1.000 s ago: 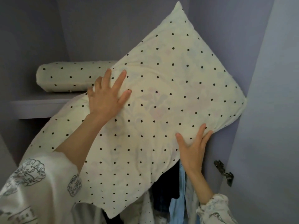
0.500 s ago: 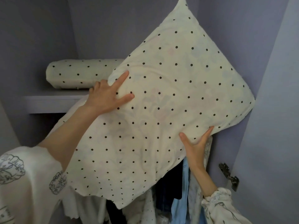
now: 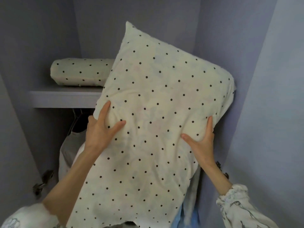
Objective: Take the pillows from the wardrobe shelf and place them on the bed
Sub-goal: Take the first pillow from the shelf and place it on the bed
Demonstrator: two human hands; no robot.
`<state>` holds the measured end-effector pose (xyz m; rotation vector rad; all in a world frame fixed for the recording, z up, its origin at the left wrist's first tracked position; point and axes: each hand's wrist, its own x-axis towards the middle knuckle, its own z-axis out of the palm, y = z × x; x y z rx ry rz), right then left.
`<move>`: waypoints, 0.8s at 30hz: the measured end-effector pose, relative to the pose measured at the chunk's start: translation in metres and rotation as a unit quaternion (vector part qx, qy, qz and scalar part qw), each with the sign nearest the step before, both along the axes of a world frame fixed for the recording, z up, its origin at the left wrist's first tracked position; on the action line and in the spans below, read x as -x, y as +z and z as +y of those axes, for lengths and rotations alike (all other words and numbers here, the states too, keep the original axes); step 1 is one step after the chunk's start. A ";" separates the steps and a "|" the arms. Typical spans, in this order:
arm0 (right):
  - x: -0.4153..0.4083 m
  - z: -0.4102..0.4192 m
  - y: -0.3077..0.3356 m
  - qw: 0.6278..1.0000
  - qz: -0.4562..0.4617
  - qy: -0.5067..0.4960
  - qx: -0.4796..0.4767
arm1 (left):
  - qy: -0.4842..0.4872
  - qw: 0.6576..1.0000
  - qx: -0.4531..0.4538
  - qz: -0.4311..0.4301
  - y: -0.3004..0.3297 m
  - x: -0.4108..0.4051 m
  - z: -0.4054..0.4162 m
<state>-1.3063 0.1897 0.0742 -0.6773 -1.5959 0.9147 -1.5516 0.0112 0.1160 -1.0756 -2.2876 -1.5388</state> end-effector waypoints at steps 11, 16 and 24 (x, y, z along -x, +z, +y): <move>-0.089 -0.091 -0.020 0.987 -0.105 -0.118 0.040 | -0.144 0.983 0.032 -0.107 -0.058 -0.042 -0.036; -0.128 -0.171 -0.043 0.974 -0.121 -0.179 0.074 | -0.232 0.960 0.062 -0.145 -0.088 -0.062 -0.067; -0.197 -0.300 -0.113 0.940 -0.139 -0.266 0.166 | -0.316 0.920 0.150 -0.177 -0.168 -0.126 -0.133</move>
